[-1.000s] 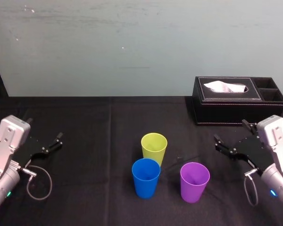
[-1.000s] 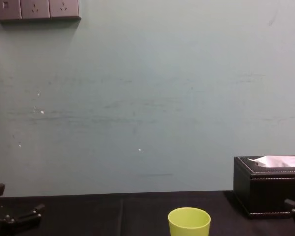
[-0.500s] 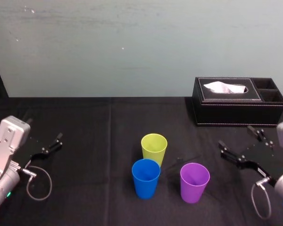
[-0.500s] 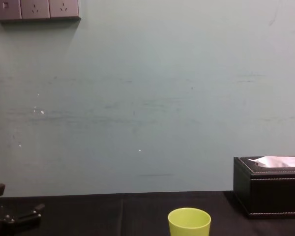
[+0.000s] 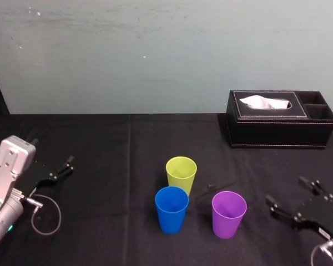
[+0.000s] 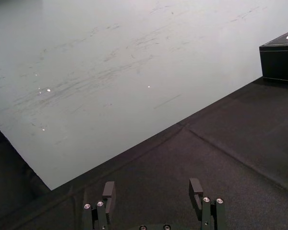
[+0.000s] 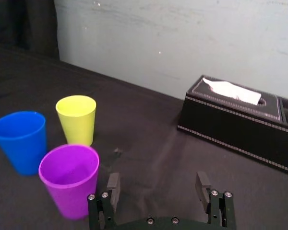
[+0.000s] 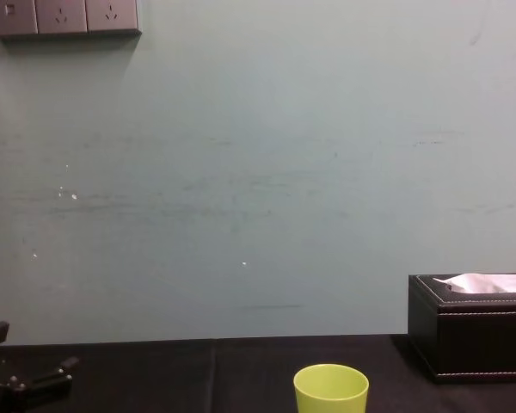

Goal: Stack the three plastic cups sequentially using one hand.

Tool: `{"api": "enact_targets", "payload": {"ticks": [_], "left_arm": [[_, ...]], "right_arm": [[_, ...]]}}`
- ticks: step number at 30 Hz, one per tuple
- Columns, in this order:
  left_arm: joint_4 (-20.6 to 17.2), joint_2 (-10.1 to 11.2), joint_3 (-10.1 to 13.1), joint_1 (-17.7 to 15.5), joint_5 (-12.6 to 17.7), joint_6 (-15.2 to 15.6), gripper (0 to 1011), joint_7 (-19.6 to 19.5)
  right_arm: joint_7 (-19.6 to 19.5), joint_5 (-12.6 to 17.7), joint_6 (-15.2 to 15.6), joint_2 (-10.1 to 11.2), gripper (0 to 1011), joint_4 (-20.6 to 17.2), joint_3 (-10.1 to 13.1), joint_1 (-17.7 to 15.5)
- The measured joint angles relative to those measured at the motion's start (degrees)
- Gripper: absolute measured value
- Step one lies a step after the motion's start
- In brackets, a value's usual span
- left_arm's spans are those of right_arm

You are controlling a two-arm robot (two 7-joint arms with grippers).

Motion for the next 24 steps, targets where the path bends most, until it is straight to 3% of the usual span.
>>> {"api": "enact_targets", "payload": {"ticks": [12, 24], "left_arm": [[0.0, 0.0, 0.0, 0.0, 0.0, 0.0, 1000, 0.0], [0.0, 0.0, 0.0, 0.0, 0.0, 0.0, 1000, 0.0]], "right_arm": [[2.0, 1.2, 0.7, 0.4, 1000, -1.7, 2.7, -5.8], [5.8, 0.2, 1.5, -0.8, 1000, -1.9, 1.5, -5.7]]}}
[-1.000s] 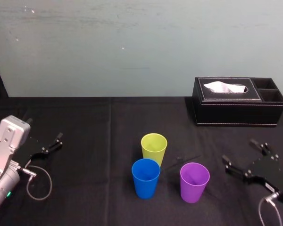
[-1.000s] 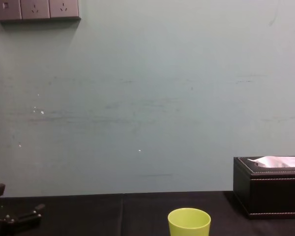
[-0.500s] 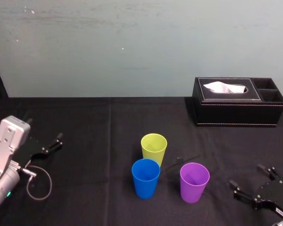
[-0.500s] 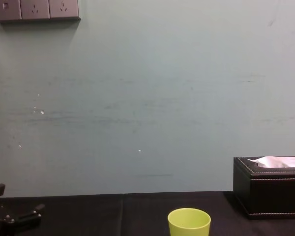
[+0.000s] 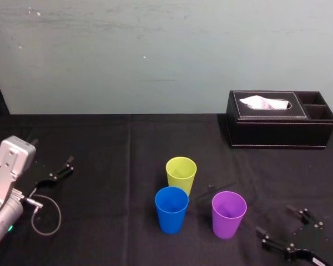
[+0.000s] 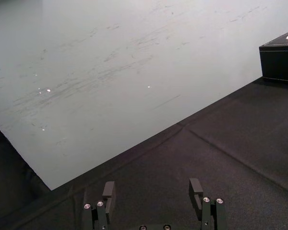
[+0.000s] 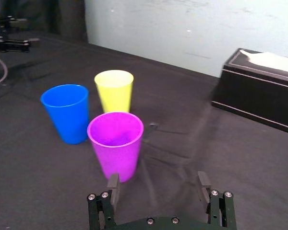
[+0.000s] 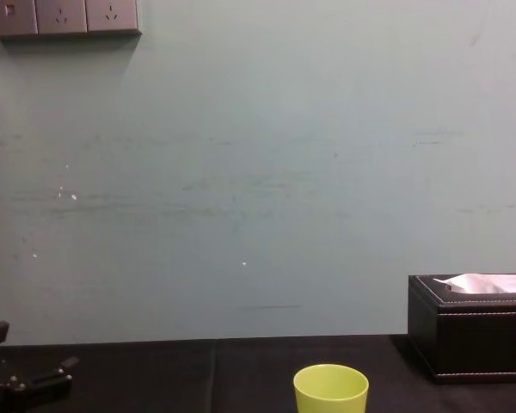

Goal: Stack the three plastic cups sequentially using one hand.

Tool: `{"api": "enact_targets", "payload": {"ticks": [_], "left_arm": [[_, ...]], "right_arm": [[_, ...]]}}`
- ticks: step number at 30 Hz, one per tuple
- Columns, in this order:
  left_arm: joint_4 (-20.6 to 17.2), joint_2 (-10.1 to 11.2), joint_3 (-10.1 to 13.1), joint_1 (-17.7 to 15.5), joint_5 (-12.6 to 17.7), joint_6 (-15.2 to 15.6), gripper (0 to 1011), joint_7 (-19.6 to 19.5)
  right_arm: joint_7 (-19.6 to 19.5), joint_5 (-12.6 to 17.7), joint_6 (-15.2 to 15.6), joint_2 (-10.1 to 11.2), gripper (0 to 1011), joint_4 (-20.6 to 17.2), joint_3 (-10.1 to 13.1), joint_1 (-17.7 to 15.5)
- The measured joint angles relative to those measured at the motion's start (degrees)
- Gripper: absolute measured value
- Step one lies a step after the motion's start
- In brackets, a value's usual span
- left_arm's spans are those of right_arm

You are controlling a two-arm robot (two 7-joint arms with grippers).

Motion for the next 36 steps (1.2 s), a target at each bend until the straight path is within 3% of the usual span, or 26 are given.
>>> {"api": "enact_targets", "payload": {"ticks": [13, 36], "left_arm": [[0.0, 0.0, 0.0, 0.0, 0.0, 0.0, 1000, 0.0], [0.0, 0.0, 0.0, 0.0, 0.0, 0.0, 1000, 0.0]], "right_arm": [[2.4, -2.3, 1.1, -2.8, 1000, 1.3, -1.9, 2.2], [5.2, -4.9, 2.8, -7.3, 1000, 2.7, -2.1, 4.1]]}}
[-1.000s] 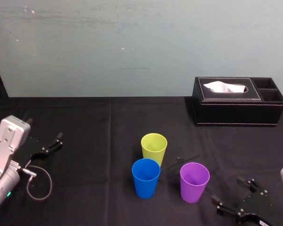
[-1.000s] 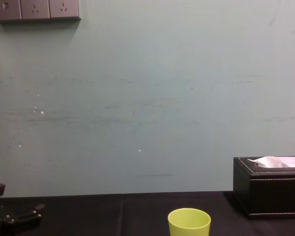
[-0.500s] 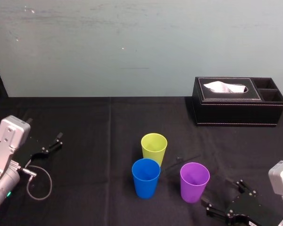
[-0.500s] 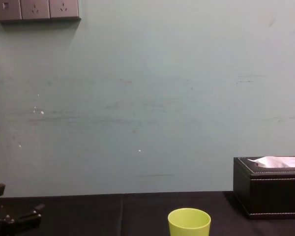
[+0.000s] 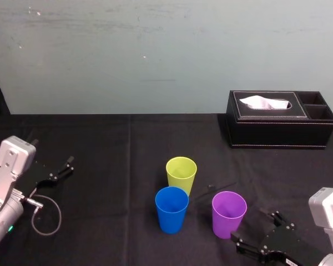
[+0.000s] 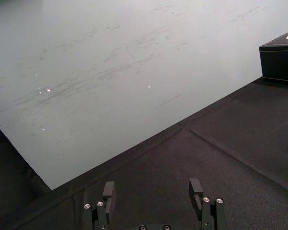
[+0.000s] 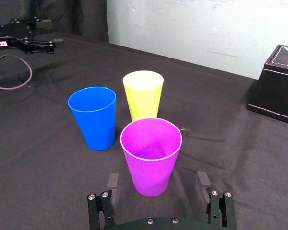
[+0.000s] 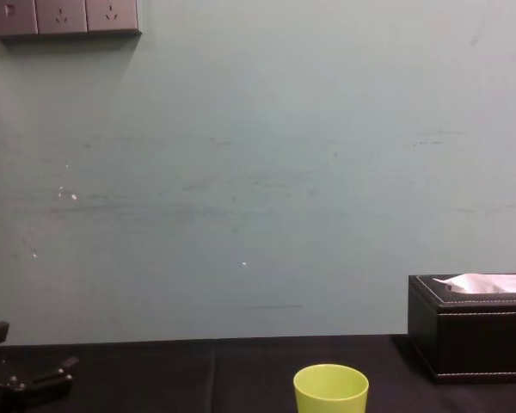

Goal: Stack the three plastic cups sequentially using one hand.

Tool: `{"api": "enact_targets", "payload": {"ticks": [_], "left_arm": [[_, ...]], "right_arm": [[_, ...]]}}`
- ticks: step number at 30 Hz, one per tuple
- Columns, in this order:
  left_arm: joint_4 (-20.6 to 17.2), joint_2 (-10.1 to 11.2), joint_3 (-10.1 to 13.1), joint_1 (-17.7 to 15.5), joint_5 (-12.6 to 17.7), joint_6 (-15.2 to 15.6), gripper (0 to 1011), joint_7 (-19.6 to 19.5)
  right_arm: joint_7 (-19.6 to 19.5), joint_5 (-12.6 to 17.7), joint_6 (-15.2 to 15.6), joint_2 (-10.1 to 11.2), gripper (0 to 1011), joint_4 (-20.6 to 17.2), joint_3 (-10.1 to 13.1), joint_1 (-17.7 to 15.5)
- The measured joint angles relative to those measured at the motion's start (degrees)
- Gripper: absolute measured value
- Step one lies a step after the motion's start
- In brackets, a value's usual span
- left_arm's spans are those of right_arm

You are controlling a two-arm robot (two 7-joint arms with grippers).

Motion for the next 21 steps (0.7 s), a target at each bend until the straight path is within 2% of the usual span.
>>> {"api": "enact_targets", "payload": {"ticks": [10, 21], "left_arm": [[0.0, 0.0, 0.0, 0.0, 0.0, 0.0, 1000, 0.0], [0.0, 0.0, 0.0, 0.0, 0.0, 0.0, 1000, 0.0]], "right_arm": [[1.1, -1.2, 0.5, -2.1, 1000, 1.5, -0.2, 1.4], [2.0, -2.8, 1.0, -4.0, 1000, 3.2, -1.5, 3.7]]}}
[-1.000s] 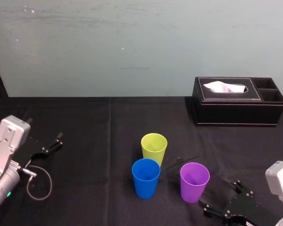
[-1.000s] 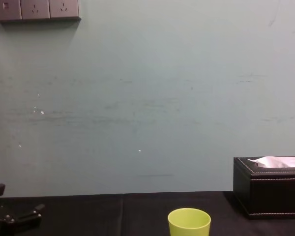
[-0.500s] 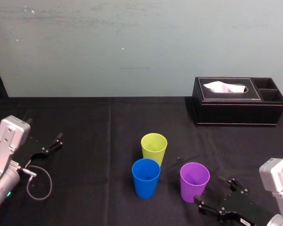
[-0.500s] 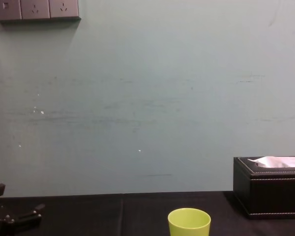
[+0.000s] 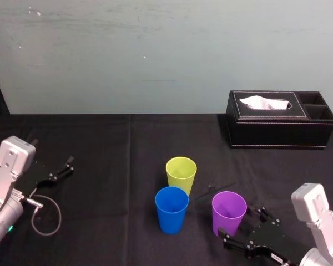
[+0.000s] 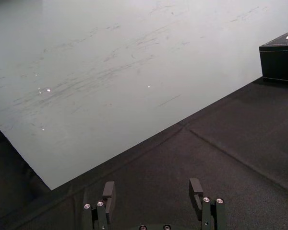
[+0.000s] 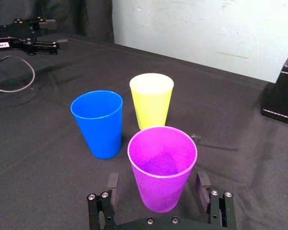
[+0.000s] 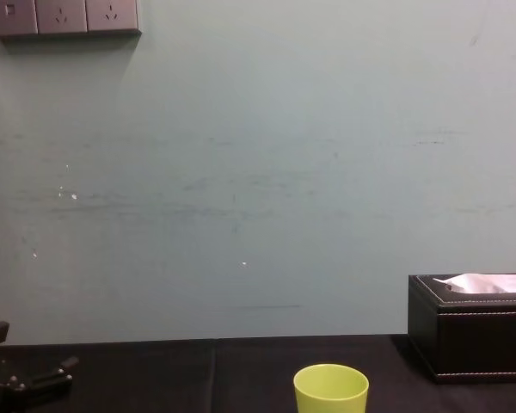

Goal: Stack the three plastic cups sequentially using one hand.

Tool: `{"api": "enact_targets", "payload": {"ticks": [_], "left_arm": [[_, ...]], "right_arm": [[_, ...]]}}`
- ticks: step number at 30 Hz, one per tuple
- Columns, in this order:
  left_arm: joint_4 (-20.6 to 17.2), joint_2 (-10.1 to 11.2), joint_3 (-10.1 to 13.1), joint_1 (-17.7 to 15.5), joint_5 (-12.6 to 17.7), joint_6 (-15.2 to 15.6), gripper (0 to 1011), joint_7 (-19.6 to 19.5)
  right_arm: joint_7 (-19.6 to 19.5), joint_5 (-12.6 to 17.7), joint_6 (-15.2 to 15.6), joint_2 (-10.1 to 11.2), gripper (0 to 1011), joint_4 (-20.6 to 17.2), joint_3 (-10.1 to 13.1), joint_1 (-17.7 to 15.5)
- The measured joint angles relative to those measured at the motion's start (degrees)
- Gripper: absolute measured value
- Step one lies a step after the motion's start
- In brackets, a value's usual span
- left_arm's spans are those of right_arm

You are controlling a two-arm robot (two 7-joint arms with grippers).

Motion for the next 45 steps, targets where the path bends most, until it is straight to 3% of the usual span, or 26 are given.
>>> {"api": "enact_targets", "payload": {"ticks": [29, 45], "left_arm": [[0.0, 0.0, 0.0, 0.0, 0.0, 0.0, 1000, 0.0], [0.0, 0.0, 0.0, 0.0, 0.0, 0.0, 1000, 0.0]], "right_arm": [[0.0, -2.8, 0.6, -3.2, 1000, 3.2, -2.0, 4.0], [-1.7, -4.2, 1.0, -5.3, 1000, 4.4, -1.8, 4.7]]}}
